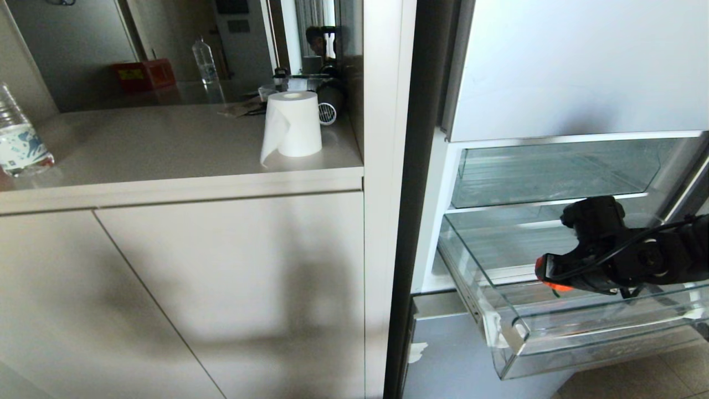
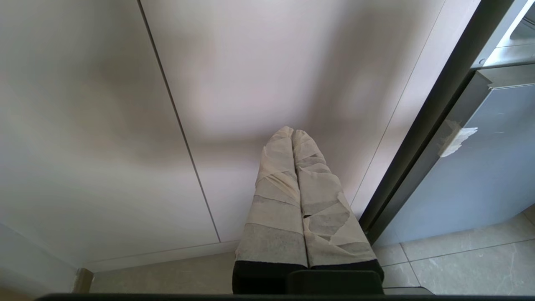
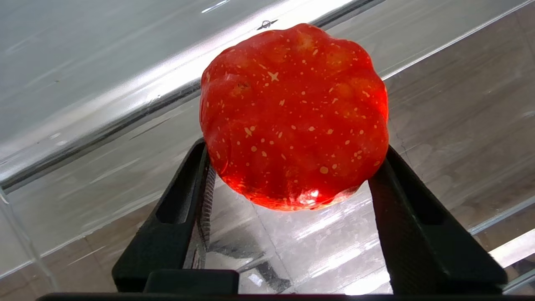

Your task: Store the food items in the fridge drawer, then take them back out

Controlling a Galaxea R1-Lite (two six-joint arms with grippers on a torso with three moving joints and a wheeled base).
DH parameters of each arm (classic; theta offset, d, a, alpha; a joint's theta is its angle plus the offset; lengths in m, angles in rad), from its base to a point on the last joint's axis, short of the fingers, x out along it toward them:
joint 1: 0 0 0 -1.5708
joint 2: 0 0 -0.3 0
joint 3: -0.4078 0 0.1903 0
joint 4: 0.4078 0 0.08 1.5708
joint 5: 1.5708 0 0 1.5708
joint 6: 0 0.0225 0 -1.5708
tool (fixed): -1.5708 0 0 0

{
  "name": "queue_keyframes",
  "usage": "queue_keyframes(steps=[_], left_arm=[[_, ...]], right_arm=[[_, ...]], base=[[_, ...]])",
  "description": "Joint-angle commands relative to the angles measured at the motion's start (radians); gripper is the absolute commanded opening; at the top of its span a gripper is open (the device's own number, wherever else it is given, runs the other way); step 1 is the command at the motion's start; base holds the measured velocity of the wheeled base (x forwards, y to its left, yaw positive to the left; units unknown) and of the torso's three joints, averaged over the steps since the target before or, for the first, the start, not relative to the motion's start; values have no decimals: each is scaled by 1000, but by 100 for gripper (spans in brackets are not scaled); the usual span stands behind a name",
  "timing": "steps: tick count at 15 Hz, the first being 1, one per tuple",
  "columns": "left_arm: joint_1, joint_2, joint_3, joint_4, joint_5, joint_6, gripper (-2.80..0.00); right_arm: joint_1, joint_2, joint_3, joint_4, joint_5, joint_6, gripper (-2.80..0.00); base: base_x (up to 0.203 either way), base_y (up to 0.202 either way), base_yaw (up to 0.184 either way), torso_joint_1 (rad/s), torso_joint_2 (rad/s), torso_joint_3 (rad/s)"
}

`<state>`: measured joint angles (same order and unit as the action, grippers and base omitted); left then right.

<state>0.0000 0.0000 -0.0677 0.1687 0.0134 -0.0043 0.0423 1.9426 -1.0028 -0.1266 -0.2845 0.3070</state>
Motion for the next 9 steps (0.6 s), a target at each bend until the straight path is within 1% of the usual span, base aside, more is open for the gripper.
queue_keyframes(steps=[1,5,9], left_arm=[[0,0,0,0,0,0,-280],[0,0,0,1,0,0,-280],[0,0,0,0,0,0,-280]], right_arm=[[1,-14,2,-1,-1,3,-280],[14,-131,13,1,10,-2,-280],[24,-357,62,22,7,-14,-280]], base=[[0,0,0,0,0,0],[0,0,0,0,0,0],[0,0,0,0,0,0]])
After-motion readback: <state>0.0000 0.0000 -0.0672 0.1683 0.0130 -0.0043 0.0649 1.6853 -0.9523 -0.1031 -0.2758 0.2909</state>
